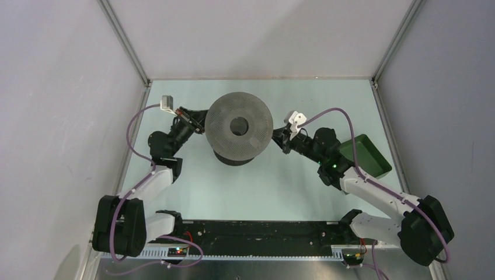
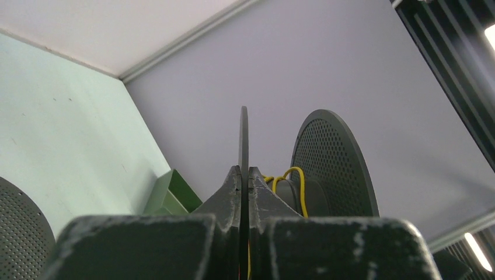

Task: Wrap the cables
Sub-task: Wrap the cable around the cable reel.

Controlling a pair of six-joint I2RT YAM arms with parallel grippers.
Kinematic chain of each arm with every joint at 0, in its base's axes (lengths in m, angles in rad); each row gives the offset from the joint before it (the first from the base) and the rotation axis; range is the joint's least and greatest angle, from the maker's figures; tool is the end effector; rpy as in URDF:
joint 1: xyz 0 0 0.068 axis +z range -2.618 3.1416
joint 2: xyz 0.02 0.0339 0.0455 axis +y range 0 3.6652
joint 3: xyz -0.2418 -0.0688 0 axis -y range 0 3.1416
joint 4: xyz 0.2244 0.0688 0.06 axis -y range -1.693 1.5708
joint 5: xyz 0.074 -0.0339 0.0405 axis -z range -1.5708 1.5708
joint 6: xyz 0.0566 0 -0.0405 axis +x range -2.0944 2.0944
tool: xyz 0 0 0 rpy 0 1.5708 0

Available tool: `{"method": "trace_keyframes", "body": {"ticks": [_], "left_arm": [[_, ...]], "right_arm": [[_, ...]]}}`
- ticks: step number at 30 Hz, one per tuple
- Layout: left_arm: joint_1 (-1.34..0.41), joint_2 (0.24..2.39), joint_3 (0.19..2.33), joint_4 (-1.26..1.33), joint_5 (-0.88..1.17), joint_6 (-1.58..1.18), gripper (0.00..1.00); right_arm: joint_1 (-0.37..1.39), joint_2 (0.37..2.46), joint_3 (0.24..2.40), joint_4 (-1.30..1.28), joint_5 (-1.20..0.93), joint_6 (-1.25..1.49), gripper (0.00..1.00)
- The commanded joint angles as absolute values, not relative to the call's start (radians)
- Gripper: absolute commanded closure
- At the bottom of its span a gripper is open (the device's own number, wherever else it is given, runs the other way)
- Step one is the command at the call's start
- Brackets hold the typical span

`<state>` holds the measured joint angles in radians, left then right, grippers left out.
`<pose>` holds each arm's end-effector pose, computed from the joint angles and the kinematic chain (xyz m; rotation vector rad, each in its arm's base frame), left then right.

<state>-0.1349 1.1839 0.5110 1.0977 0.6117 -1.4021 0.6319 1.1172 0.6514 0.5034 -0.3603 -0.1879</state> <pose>0.2446 -0.0660 0.2941 -0.2512 1.3927 -1.6578 0.2048 0.1746 0.2884 -0.8819 1.2980 0.6264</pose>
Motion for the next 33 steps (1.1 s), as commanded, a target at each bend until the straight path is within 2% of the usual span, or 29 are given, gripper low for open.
{"method": "trace_keyframes", "body": {"ticks": [1, 11, 20, 33], "left_arm": [[-0.129, 1.121, 0.484, 1.175, 0.45, -1.373, 1.0], [-0.144, 1.069, 0.412, 1.174, 0.297, -1.332, 1.0], [-0.147, 1.037, 0.384, 1.174, 0.216, -1.334, 1.0], [-0.163, 1.016, 0.366, 1.174, 0.175, -1.333, 1.0]], "right_arm": [[0.686, 1.081, 0.723, 0.414, -0.16, 0.025, 1.0], [0.743, 1.132, 0.82, 0.329, -0.014, 0.295, 1.0], [0.774, 1.175, 0.847, 0.321, -0.037, 0.454, 1.0], [0.805, 1.292, 0.839, 0.601, -0.094, 0.731, 1.0]]}}
